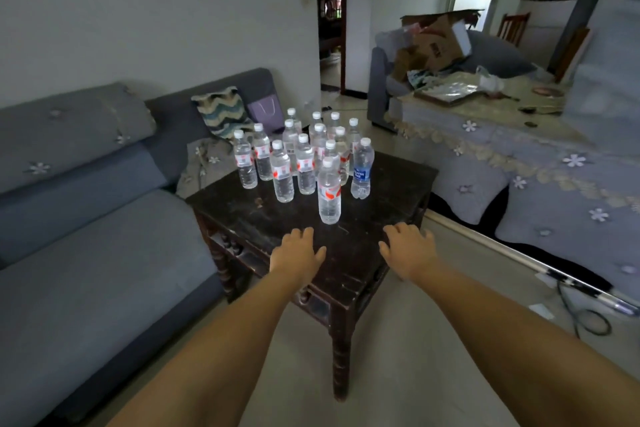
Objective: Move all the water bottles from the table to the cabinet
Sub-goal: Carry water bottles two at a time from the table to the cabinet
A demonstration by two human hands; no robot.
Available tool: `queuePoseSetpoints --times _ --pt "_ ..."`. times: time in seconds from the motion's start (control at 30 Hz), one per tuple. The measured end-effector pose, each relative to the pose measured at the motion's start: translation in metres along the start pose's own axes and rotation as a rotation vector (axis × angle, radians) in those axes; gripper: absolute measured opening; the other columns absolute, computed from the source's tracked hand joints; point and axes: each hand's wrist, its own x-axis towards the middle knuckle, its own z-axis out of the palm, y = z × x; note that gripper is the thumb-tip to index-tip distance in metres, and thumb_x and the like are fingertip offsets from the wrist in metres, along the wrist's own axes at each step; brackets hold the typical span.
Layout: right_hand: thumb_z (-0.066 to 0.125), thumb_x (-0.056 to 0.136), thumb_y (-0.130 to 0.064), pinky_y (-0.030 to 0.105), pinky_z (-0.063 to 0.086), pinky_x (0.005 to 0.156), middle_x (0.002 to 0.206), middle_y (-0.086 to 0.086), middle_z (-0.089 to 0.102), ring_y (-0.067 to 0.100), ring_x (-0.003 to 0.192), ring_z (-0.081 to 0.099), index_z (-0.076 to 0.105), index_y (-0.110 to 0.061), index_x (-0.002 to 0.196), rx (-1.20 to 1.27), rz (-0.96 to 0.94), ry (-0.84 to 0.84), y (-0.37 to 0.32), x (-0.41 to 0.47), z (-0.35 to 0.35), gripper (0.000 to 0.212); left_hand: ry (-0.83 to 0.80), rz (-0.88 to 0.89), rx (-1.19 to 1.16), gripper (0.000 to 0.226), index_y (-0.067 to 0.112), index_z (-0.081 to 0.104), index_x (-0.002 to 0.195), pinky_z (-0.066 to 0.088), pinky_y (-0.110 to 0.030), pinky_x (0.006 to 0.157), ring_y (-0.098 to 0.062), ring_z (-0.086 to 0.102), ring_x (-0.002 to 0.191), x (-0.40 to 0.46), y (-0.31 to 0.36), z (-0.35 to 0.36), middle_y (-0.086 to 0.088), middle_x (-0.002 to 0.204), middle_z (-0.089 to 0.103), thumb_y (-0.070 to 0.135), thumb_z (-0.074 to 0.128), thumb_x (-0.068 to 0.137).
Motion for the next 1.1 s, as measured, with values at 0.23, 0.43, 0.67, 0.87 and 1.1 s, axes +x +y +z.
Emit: queuePoseSetpoints --times 0.23,0.43,0.67,0.87,1.1 --pt "0.033 0.1 -0.04 0.048 0.029 0.111 0.14 0.008 0.045 0.029 0.131 0.042 0.04 -0.02 0.14 0.048 0.089 -0.057 0.019 0.129 0.007 0.045 -0.054 0.012 -0.109 0.053 0.014 0.035 0.139 0.045 -0.047 0.098 -0.031 0.044 0.127 0.138 0.014 0.006 -0.011 0.135 0.046 0.043 0.046 0.096" --pt "0.038 0.099 -0.04 0.048 0.036 0.109 0.14 0.01 0.046 0.029 0.129 0.044 0.039 -0.017 0.141 0.099 0.139 -0.101 0.039 0.235 0.024 0.048 -0.122 -0.186 -0.304 0.065 0.011 0.033 0.14 0.043 -0.046 0.105 -0.031 0.044 0.131 0.231 0.02 0.044 -0.014 0.14 0.044 0.043 0.059 0.089" --pt "0.068 0.084 -0.043 0.047 0.03 0.116 0.159 0.013 0.02 0.032 0.145 0.027 0.008 -0.017 0.154 0.646 0.302 -0.206 0.052 0.341 0.059 0.096 -0.075 -0.419 -0.635 0.108 0.031 0.012 0.149 0.041 -0.051 0.108 -0.028 0.043 0.135 0.298 0.022 0.096 -0.005 0.146 0.04 0.056 0.075 0.065" --pt "0.081 0.074 -0.013 0.037 0.035 0.113 0.154 0.008 0.03 0.024 0.14 0.037 0.009 -0.017 0.153 1.134 0.33 -0.058 0.034 0.401 0.086 0.108 0.12 -0.525 -1.032 0.097 0.008 0.024 0.144 0.038 -0.021 0.102 -0.019 0.05 0.126 0.323 0.033 0.123 -0.009 0.14 0.046 0.007 0.084 0.068" --pt "0.073 0.083 -0.014 0.008 0.044 0.079 0.106 -0.001 0.061 0.01 0.095 0.064 0.037 -0.011 0.138 1.193 0.473 0.089 0.022 0.431 0.095 0.066 0.066 -0.528 -1.0 0.081 0.016 0.037 0.135 0.048 -0.037 0.102 -0.02 0.058 0.116 0.337 0.025 0.119 -0.002 0.129 0.058 0.024 0.084 0.07"
